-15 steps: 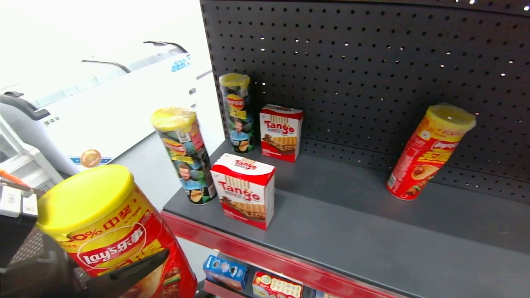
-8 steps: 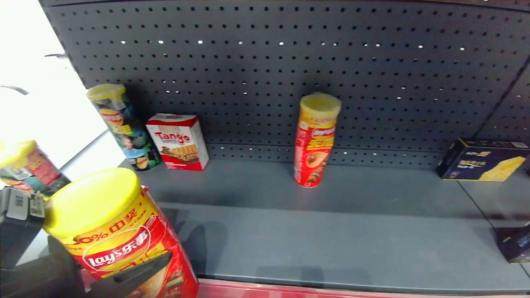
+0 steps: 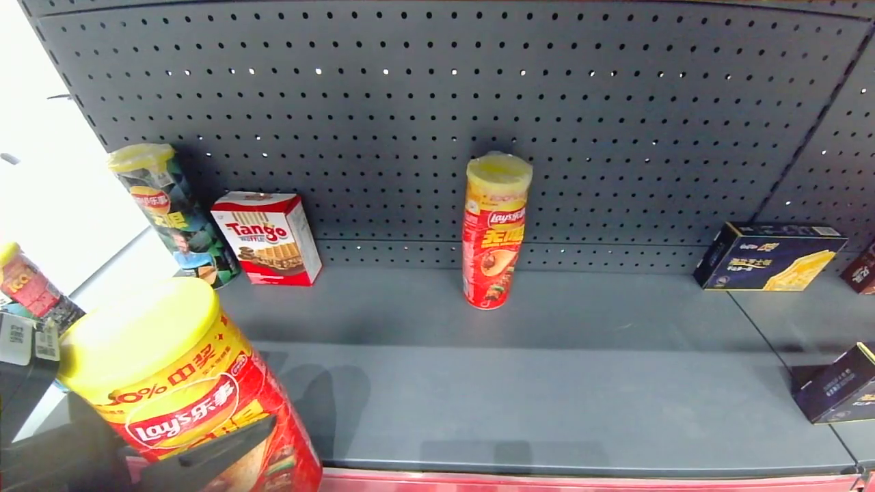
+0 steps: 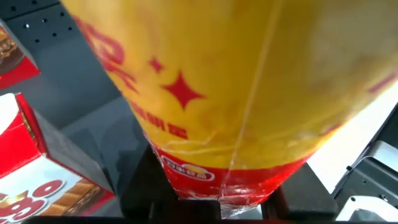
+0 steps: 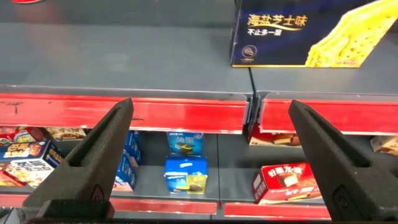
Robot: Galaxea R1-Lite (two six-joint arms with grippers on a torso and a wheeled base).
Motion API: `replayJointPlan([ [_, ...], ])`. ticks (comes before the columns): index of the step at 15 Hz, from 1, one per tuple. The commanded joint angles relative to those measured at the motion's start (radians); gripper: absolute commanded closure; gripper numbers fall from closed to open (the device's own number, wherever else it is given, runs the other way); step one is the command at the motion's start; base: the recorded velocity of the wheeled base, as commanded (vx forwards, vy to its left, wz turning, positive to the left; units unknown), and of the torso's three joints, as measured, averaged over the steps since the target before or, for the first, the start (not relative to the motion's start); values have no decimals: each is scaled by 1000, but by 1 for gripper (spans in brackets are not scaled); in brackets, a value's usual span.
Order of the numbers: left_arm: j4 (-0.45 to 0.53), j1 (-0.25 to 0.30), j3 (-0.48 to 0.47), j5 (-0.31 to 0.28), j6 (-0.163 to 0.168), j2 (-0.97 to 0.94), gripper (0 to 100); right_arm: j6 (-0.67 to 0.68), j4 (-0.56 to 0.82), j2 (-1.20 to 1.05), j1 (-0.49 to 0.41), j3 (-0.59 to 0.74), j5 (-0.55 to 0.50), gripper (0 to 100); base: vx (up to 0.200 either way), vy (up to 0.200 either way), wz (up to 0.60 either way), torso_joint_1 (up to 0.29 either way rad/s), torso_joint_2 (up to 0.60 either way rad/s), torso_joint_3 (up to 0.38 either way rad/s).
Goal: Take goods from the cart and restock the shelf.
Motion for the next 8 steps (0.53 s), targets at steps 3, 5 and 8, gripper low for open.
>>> replayJointPlan([
  [3,0,-1,-9,0,1,-11,100,0,0,0,2,0,2,0,0,0,0,0,0,0],
  [5,-7,-6,-13,0,9,-11,100,-2,0,0,0,0,2,0,0,0,0,0,0,0],
  [8,0,-6,-6,-2,21,-12,100,0,0,0,0,0,2,0,0,0,0,0,0,0],
])
